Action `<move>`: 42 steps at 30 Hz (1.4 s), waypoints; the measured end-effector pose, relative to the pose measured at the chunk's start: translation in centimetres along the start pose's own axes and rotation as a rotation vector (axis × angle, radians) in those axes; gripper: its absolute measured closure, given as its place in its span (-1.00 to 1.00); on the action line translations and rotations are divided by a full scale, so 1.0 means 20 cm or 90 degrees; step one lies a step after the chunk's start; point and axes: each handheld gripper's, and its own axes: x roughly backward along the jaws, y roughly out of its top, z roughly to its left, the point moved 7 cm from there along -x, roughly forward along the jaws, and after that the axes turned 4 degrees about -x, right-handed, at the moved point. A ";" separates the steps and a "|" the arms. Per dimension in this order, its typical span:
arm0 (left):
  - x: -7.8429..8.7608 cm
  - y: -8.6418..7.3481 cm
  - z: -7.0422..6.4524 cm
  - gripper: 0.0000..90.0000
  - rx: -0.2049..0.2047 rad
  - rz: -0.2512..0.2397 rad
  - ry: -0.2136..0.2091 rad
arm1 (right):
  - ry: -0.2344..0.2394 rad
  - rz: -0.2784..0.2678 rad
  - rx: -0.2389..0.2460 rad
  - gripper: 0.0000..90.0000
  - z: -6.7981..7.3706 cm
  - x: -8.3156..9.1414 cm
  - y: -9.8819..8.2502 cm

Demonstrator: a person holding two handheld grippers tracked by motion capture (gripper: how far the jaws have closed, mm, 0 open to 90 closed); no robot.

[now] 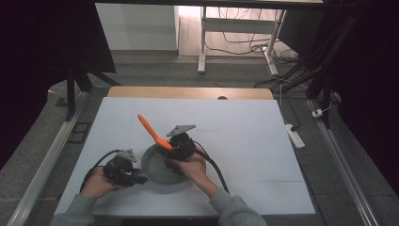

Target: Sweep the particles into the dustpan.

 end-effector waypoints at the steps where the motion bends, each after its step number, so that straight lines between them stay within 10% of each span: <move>1: 0.00 0.00 0.00 0.37 0.001 0.002 0.001 | -0.008 -0.007 0.004 0.57 -0.01 0.02 0.01; 19: -0.02 -0.01 -0.02 0.37 -0.001 0.006 0.000 | -0.126 0.013 -0.044 0.57 -0.36 0.28 -0.16; 42: 0.03 -0.05 -0.04 0.37 -0.007 -0.004 -0.011 | -0.119 0.040 -0.047 0.57 -0.36 0.22 -0.23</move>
